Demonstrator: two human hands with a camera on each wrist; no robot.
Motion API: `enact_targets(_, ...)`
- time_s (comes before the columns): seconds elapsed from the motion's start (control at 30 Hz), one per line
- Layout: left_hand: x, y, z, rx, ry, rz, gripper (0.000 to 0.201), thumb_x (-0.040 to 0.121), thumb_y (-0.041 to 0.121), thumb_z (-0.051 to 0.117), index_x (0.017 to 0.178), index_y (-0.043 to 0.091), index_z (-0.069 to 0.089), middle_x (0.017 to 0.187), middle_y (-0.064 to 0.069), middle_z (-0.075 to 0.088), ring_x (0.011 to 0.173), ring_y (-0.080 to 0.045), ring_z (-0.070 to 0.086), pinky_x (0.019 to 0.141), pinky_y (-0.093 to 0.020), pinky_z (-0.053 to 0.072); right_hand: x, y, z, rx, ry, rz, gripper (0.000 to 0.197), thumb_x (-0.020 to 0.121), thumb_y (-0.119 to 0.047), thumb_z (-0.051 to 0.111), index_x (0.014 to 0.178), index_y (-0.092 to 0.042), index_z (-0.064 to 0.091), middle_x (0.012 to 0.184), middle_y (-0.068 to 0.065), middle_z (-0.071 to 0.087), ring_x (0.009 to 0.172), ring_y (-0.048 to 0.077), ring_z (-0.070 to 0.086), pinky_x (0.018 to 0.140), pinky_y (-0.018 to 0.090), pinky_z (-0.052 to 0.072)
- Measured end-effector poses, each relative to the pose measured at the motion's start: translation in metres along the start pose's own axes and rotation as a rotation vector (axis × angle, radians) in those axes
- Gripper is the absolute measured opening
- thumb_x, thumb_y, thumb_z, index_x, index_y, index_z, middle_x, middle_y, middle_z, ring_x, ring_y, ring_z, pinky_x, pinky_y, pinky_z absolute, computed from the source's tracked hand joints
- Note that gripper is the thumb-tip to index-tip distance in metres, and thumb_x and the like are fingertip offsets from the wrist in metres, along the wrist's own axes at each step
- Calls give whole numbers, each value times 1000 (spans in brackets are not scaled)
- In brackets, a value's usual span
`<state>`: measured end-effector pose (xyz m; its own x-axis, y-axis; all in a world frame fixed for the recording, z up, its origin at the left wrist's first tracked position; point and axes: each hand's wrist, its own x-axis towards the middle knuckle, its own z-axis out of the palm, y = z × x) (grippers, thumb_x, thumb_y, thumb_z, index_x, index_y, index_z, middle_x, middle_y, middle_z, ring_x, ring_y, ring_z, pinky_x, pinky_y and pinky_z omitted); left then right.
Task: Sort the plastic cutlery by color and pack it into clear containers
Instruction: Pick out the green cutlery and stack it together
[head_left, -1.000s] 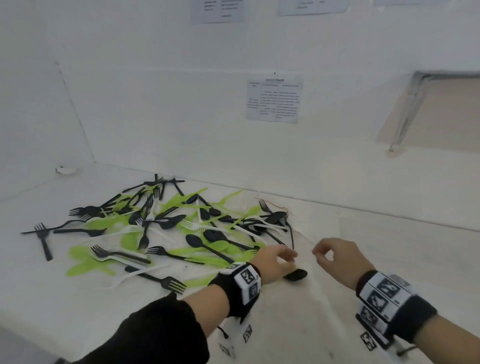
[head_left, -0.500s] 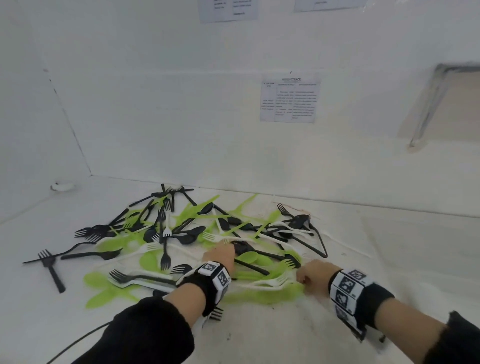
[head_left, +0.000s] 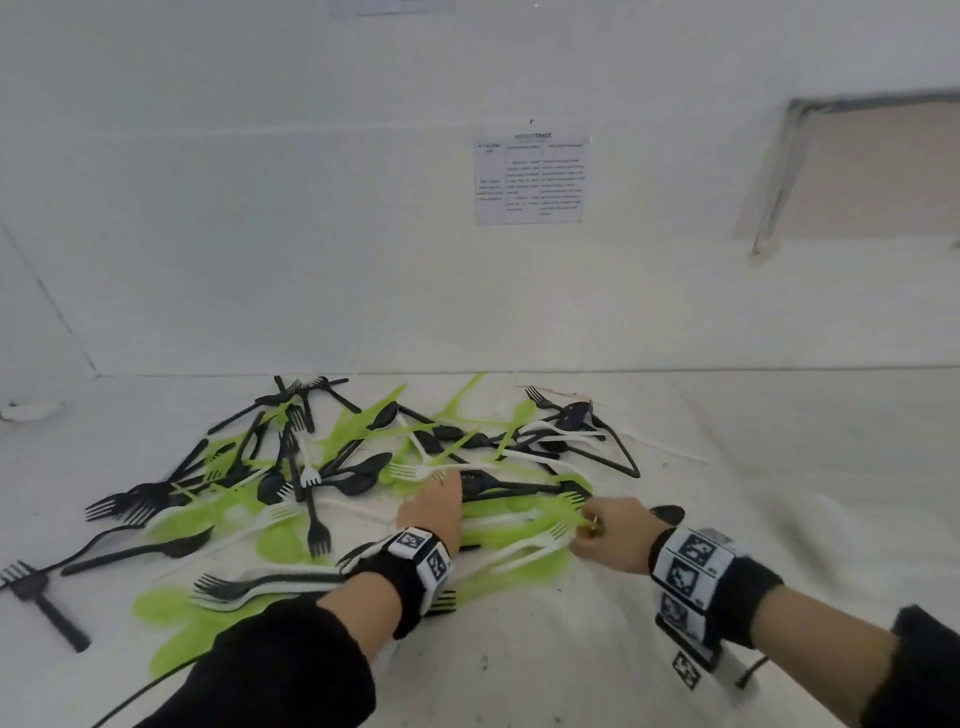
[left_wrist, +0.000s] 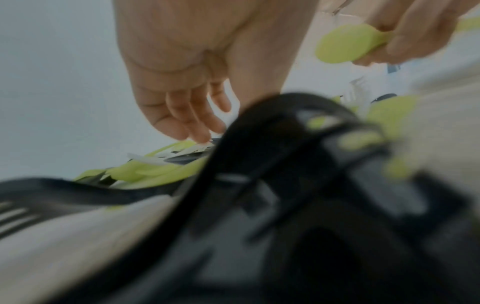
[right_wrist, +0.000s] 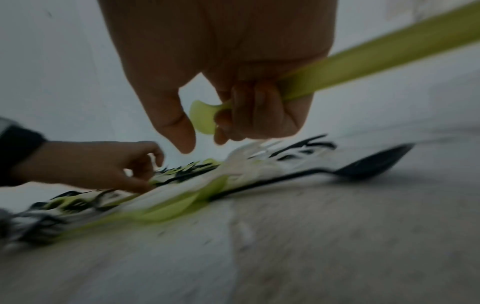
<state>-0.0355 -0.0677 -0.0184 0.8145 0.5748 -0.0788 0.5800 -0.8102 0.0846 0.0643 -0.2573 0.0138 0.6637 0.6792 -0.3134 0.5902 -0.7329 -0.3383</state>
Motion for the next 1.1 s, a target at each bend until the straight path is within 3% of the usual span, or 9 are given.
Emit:
enact_targets(0.07,-1,0,-1,31,-62,25,31,94,6,37,124,8,44,130,-12,47,118,-30,49,96,-37,42,2,-17,19,-44,-64,31,30,85,-41,56,67,-19,45,78,-1,50,82,16,50,63,20,39)
enact_targets(0.23,-2,-1,-4,60,-69,57,31,92,1,39,121,8,45,129,-13,46,119,-30,48,97,-37,41,14,-38,38,-2,-31,131,54,79,-45,66,121,-14,52,121,3,58,109,20,58,90,29,51)
enact_targets(0.53,5,-5,-10,-57,-114,-6,26,95,14,44,118,11,56,126,-9,54,117,-26,52,96,-34,42,28,-44,25,45,-81,145,39,86,-35,59,117,-11,58,119,7,61,110,22,57,89,26,46)
enact_targets(0.67,7,-7,-13,-185,-102,-48,25,95,13,41,116,4,53,125,-14,51,115,-29,52,95,-35,43,35,-41,14,185,-124,141,22,89,-31,52,77,-15,63,79,1,62,67,13,54,66,23,44)
enact_targets(0.8,10,-9,-18,-308,-94,-85,28,94,14,40,118,3,47,124,-16,52,114,-30,51,90,-33,42,38,-33,-6,486,-86,251,27,91,-18,42,69,-9,54,83,7,71,33,6,48,41,18,37)
enact_targets(0.87,11,-8,-23,-341,-111,-77,30,94,12,39,122,3,42,123,-18,54,112,-32,53,86,-33,42,41,-27,-15,595,-24,289,22,96,-14,38,81,-2,49,76,8,61,35,9,48,37,19,35)
enact_targets(0.97,9,-4,-26,-305,-143,-81,37,93,11,37,129,3,32,126,-20,50,114,-34,52,84,-34,41,51,-16,-20,717,160,298,28,96,-23,39,117,-5,38,85,11,50,59,19,46,55,33,47)
enact_targets(1.03,9,-3,-25,-256,-159,-95,40,93,16,38,132,5,30,133,-19,42,119,-35,48,91,-37,41,53,-14,-23,837,246,259,19,98,-23,35,114,-13,34,83,10,47,58,25,51,60,43,55)
enact_targets(1.1,9,-2,-25,-238,-161,-110,41,95,21,37,132,7,30,133,-17,43,118,-33,49,91,-38,41,52,-13,-29,922,291,218,10,100,-21,31,110,-20,33,88,11,45,51,25,52,50,39,54)
